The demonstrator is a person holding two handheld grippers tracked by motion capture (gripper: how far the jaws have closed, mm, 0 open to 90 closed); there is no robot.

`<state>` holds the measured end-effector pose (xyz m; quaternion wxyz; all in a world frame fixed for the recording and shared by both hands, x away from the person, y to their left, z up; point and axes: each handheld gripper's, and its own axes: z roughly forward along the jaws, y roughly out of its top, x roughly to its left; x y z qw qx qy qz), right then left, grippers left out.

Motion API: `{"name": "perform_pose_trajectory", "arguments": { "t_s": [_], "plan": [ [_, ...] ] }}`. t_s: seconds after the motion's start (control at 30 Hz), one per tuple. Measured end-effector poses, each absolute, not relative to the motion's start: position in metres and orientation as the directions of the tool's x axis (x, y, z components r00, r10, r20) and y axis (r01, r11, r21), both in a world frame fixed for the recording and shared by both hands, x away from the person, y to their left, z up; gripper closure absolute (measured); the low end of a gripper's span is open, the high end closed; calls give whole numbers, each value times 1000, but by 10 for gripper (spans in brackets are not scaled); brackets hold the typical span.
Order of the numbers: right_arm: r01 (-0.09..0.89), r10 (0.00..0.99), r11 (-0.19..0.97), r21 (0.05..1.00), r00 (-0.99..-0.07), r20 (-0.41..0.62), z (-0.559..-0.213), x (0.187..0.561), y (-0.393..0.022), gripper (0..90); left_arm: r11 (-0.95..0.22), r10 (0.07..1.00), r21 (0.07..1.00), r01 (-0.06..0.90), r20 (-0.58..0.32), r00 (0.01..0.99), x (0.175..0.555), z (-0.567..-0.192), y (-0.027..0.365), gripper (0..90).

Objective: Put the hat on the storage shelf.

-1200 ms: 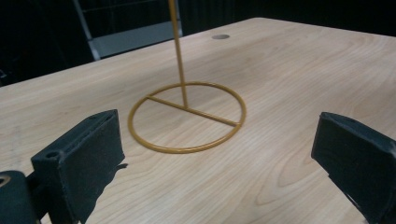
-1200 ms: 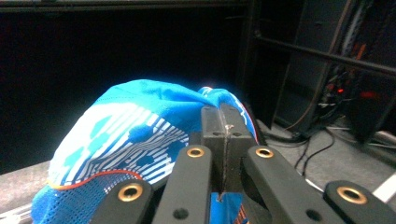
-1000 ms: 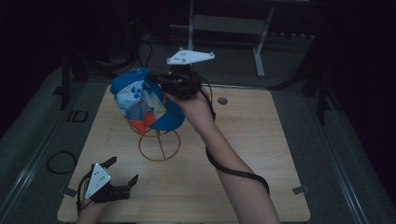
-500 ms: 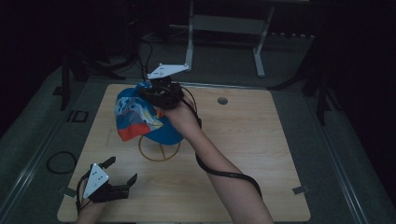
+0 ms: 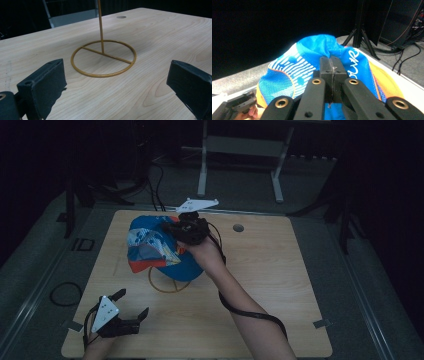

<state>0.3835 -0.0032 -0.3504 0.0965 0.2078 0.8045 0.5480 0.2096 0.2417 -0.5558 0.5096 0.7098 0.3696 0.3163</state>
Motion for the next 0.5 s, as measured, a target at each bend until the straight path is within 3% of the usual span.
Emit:
{"name": "perform_pose_trajectory", "arguments": {
  "t_s": [0.43,0.5],
  "plan": [
    [233,447,294,927,-891,82,-363,378,-17,897,-203,844,958,204,65,532,210,-558,242,26],
    [230,449,291,929,-890,80,-364,378,-16,836,-206,844,957,203,69,532,210,-558,241,26]
  ]
}}
